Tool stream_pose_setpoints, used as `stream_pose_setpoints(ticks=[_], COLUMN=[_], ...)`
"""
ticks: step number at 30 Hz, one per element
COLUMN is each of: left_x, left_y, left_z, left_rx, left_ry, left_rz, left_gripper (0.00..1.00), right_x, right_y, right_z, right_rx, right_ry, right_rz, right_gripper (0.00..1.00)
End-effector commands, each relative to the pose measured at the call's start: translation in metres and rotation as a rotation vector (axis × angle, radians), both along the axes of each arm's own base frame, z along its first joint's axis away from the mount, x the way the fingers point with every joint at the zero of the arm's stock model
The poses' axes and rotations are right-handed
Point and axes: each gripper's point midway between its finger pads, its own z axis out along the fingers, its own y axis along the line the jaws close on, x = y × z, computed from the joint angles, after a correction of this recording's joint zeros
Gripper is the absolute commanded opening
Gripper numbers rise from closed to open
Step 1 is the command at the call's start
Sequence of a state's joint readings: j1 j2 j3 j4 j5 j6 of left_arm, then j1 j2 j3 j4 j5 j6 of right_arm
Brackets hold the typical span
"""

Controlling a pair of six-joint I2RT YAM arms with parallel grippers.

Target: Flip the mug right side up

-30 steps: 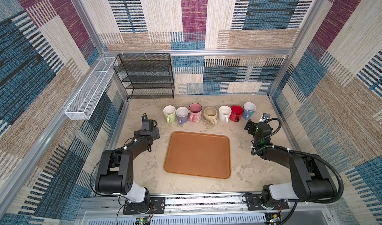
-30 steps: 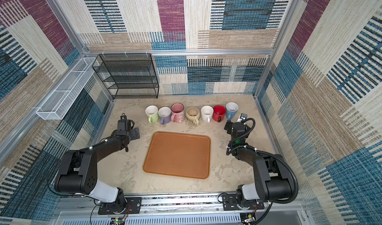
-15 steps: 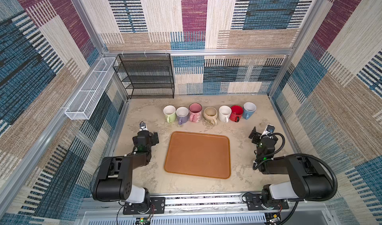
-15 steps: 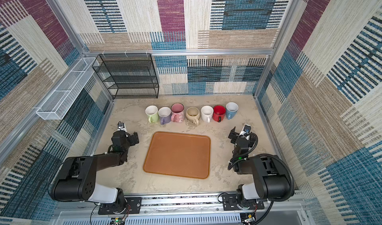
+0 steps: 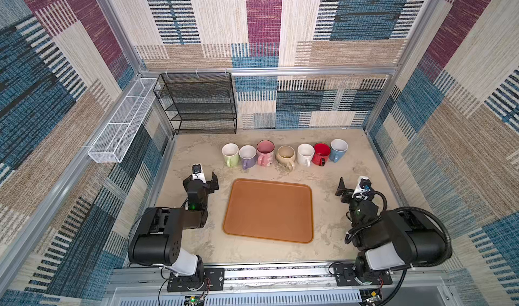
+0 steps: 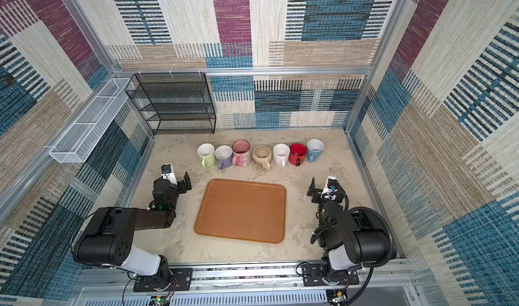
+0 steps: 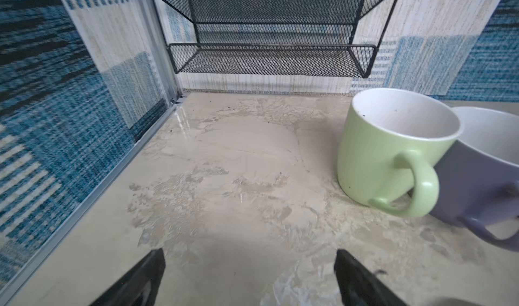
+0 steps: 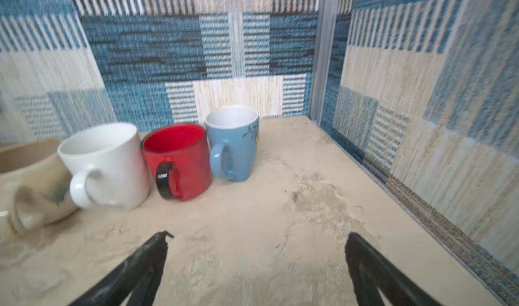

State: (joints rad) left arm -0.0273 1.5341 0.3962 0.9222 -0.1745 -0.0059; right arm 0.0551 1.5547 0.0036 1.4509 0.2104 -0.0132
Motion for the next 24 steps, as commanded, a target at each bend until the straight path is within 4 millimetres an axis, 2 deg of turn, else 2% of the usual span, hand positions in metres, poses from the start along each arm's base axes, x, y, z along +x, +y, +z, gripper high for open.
stream_pose_setpoints(ticks=[1, 3, 4, 5, 24], left_x=[0.002, 0.003, 0.002, 0.002, 0.002], left_y=[-0.003, -0.002, -0.002, -0.002, -0.002], left_z=[-0.016, -0.016, -0.016, -0.016, -0.016], left_rx=[-0.021, -0.033, -0.035, -0.035, -0.032], left_ry=[0.090, 0.091, 0.090, 0.090, 0.086], left_rz=[-0.060, -0.068, -0.068, -0.068, -0.065], left_gripper=[0.99, 0.99, 0.99, 0.99, 0.99], right_x=[0.006, 0.034, 0.047, 0.052, 0.051], right_y=[0.013, 0.019, 0.018, 0.009, 0.011], right_z=[0.059, 0.049, 0.041, 0.034, 0.035], right_rx=[-0.021, -0.036, -0.024, 0.017, 0.013], right_ry=[-0.230, -0.149, -0.100, -0.051, -0.059], right_rz=[0.071, 0.102, 0.106, 0.096, 0.116], right_gripper=[1.00, 1.00, 1.00, 0.99, 1.00])
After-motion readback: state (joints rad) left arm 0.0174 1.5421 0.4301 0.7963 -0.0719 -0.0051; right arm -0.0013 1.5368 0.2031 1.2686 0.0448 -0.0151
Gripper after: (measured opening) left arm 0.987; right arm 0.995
